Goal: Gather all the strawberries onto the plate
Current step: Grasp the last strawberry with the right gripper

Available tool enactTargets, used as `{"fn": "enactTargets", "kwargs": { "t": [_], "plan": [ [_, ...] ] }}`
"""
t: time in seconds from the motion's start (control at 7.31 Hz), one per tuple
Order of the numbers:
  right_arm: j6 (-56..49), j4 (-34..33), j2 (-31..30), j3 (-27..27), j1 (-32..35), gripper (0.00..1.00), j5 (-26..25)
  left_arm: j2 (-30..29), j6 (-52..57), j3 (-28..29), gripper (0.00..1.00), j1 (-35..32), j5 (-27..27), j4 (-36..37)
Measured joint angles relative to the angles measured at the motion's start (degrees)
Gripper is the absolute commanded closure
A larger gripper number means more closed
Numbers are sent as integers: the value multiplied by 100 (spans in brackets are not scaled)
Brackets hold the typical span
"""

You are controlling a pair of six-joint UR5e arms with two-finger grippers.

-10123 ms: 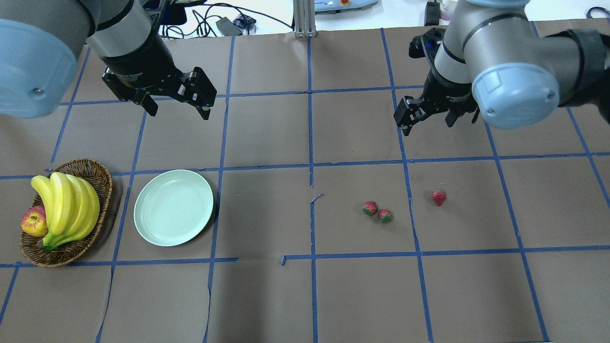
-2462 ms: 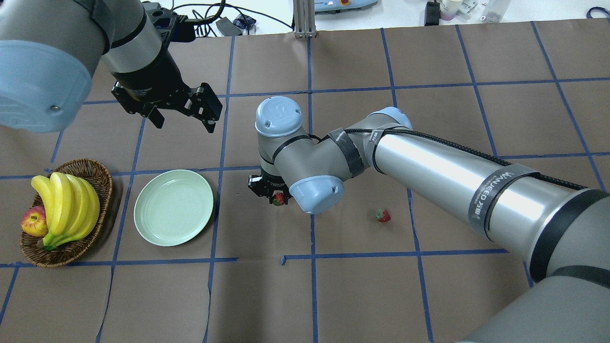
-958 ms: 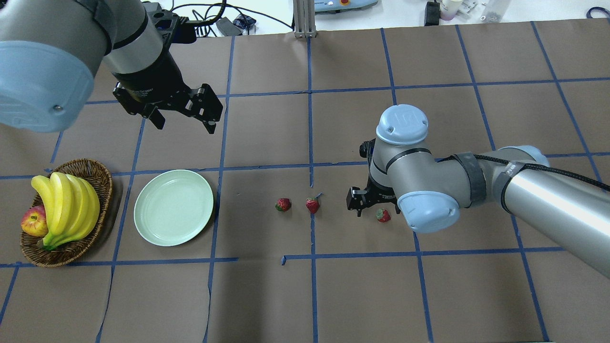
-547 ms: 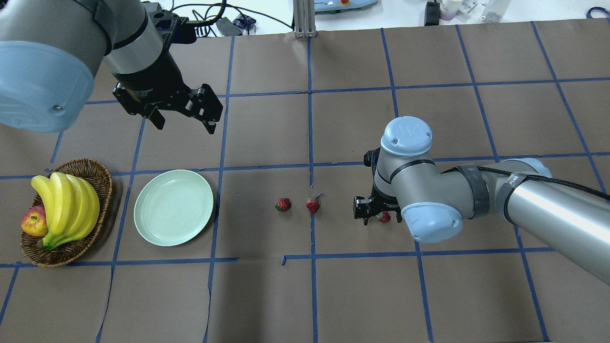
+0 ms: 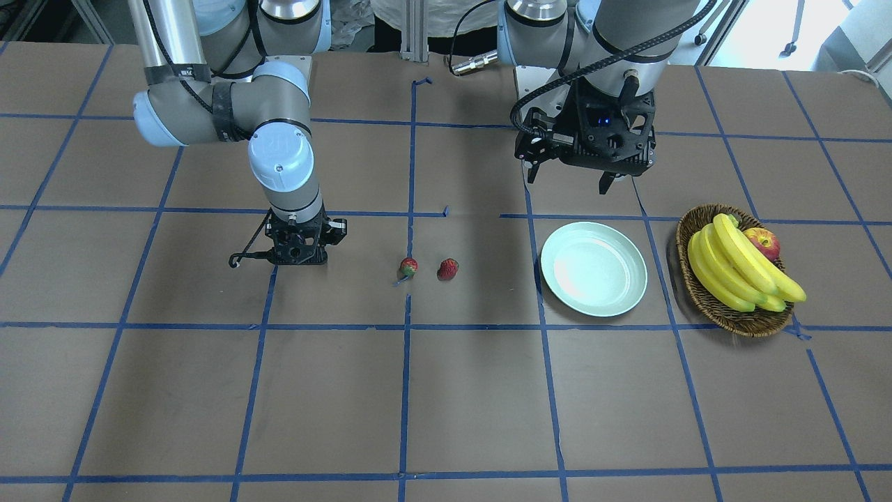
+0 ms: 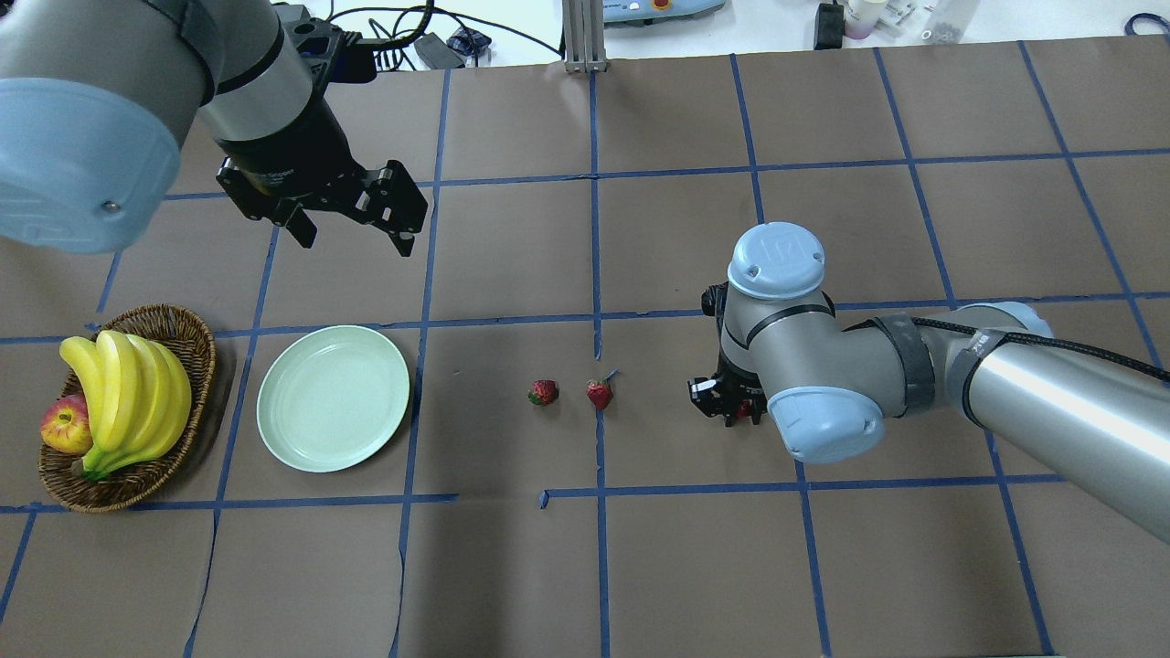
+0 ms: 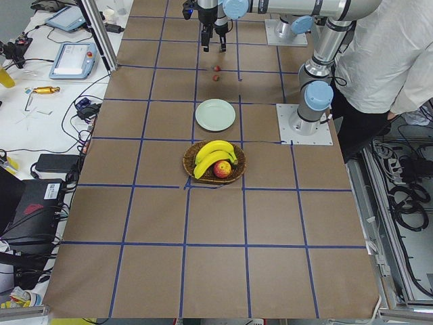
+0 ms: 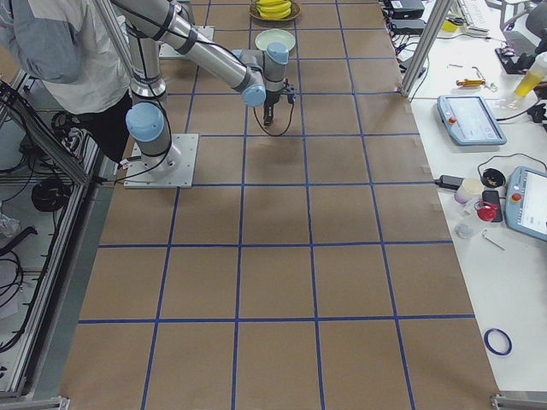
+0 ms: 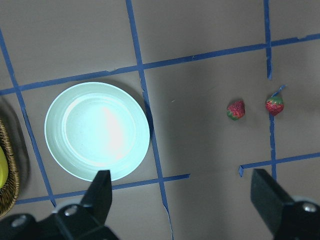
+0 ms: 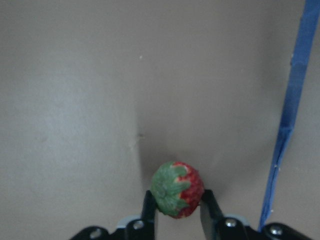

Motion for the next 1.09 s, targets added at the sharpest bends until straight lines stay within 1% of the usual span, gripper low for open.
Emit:
{"fn": "enactTargets", "kwargs": {
  "t": [0.14,0.27,0.41,0.55,0.68,0.82,0.96,1.09],
  "plan": [
    [51,-34,-4,-180,50,93,14,0,2,1,0,0,0,0],
    [183,-20,-4,-491,155,93,59,0,6,2,0,0,0,0],
    [535,14,19,-838,357,93,213,0,8,3,0,0,0,0],
    [1109,23,120,-1146,681,90,482,0,8,3,0,0,0,0],
    [1594,26,335,-1417,1090,87,641,2,9,3,0,0,0,0],
    [1888,25,623,-1714,1505,89,848,5,9,7,0,0,0,0],
    [2137,13,931,-2030,1833,89,1162,7,9,7,0,0,-2,0],
    [2353,5,1183,-2299,2030,88,1380,8,9,7,0,0,-6,0]
  ]
}}
